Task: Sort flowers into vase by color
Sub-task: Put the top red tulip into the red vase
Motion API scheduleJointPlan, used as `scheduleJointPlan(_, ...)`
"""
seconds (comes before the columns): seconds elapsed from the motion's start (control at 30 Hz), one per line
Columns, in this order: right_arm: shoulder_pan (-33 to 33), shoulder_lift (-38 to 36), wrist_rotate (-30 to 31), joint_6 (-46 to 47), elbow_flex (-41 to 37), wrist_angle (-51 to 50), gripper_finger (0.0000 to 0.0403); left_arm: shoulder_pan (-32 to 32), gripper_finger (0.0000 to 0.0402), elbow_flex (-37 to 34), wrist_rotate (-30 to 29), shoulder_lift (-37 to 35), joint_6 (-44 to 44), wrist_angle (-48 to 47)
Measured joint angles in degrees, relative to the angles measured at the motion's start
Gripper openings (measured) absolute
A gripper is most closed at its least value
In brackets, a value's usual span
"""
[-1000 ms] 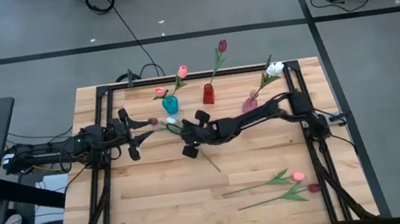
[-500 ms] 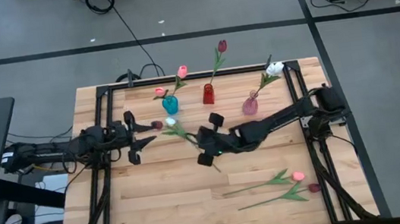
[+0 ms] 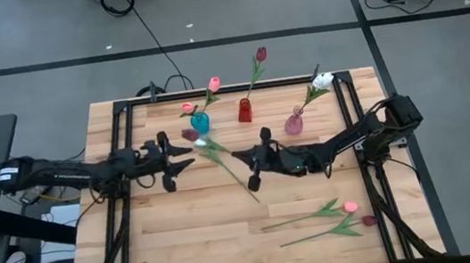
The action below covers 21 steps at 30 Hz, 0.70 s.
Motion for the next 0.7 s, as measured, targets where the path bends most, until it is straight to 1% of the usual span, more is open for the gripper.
scheduleJointPlan(0.07,-0.22,0.22,-3.66,-1.3,-0.19,2.56,0.0011,0.01,0.0167,1.54,-0.02,3.98,-0.01,2.32)
scheduleJointPlan(0.13,-0.42,0.62,-5.75,-2.1,-0.01,3.21,0.0011,0.01,0.0167,3.13,0.93,8.08,-0.01,5.96)
scheduleJointPlan(0.3,-0.48,0.94,-6.62,-3.7,0.01,5.84,0.0011,-0.53,0.0167,8.22,6.01,18.13,-1.0,12.62)
scheduleJointPlan(0.43,-0.13,0.97,-6.68,-5.24,0.04,7.46,0.0011,-2.38,0.0167,12.25,6.13,24.09,0.59,13.14)
scheduleJointPlan(0.57,0.15,0.98,-6.76,-6.02,0.06,8.42,0.0011,-3.44,0.0167,15.84,5.97,28.56,2.51,13.08)
scheduleJointPlan(0.7,0.76,1.03,-6.69,-5.88,0.06,7.0,0.0011,-3.53,0.0167,18.0,5.87,29.88,3.25,13.21)
